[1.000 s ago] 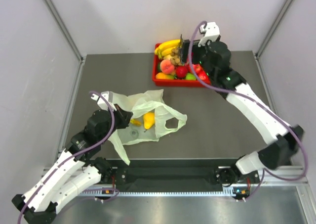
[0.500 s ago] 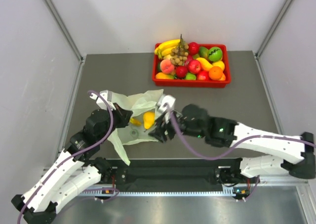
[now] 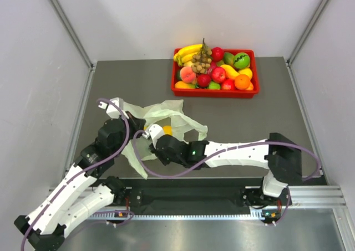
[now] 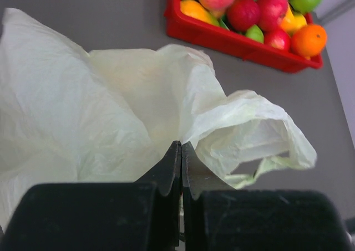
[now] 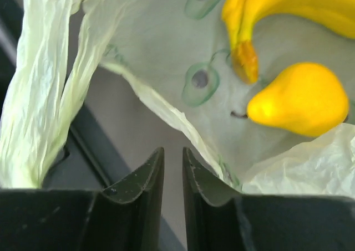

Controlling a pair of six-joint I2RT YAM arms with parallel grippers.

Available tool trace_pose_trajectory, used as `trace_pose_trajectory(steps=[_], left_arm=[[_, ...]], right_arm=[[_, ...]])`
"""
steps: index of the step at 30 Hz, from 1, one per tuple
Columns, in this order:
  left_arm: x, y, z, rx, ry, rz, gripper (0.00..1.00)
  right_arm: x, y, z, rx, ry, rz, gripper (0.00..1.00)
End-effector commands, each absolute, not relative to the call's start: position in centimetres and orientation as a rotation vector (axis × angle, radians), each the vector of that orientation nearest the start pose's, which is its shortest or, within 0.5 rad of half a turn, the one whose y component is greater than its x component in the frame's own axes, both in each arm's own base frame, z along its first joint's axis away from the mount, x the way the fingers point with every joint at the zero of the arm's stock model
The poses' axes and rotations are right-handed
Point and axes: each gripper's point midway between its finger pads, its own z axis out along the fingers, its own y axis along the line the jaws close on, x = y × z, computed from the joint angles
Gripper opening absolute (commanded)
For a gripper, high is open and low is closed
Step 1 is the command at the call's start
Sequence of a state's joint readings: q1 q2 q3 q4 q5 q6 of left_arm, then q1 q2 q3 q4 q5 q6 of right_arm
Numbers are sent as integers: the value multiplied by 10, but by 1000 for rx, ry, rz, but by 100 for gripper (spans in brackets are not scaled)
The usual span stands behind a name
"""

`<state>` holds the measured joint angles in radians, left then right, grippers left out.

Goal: Untie the knot of the plastic bag and take out the fruit

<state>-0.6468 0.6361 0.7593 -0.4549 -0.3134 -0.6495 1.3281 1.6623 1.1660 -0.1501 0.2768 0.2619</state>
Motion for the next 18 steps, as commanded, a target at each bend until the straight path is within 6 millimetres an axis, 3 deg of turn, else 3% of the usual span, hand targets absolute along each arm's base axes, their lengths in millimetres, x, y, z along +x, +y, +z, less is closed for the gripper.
trace_pose_trajectory(steps=[1, 3, 5, 6, 8, 11, 14, 17, 18], left_arm=[[230, -151, 277, -193, 1842, -692, 0], [229, -152, 275, -194, 1845, -700, 0], [229, -152, 272, -194, 1850, -700, 0], [229, -152, 272, -195, 1851, -698, 0], [228, -151, 271, -198, 1851, -700, 0], [228, -151, 268, -206, 1855, -701, 0], [226, -151, 263, -207, 1866, -708, 0], [225, -150, 260, -213, 1869, -704, 0], [224, -149, 260, -212, 1870, -700, 0]], right_arm=[[219, 443, 153, -615, 1997, 475, 23], [245, 435, 142, -487, 2022, 449, 38], [265, 428, 136, -382, 2050, 445, 47], [271, 426, 127, -355, 2068, 430, 57], [286, 421, 118, -285, 2085, 404, 64], [295, 416, 112, -220, 2084, 350, 71], [304, 408, 102, -149, 2087, 321, 71], [300, 399, 91, -132, 2103, 323, 71], [300, 399, 96, -115, 2088, 350, 71]])
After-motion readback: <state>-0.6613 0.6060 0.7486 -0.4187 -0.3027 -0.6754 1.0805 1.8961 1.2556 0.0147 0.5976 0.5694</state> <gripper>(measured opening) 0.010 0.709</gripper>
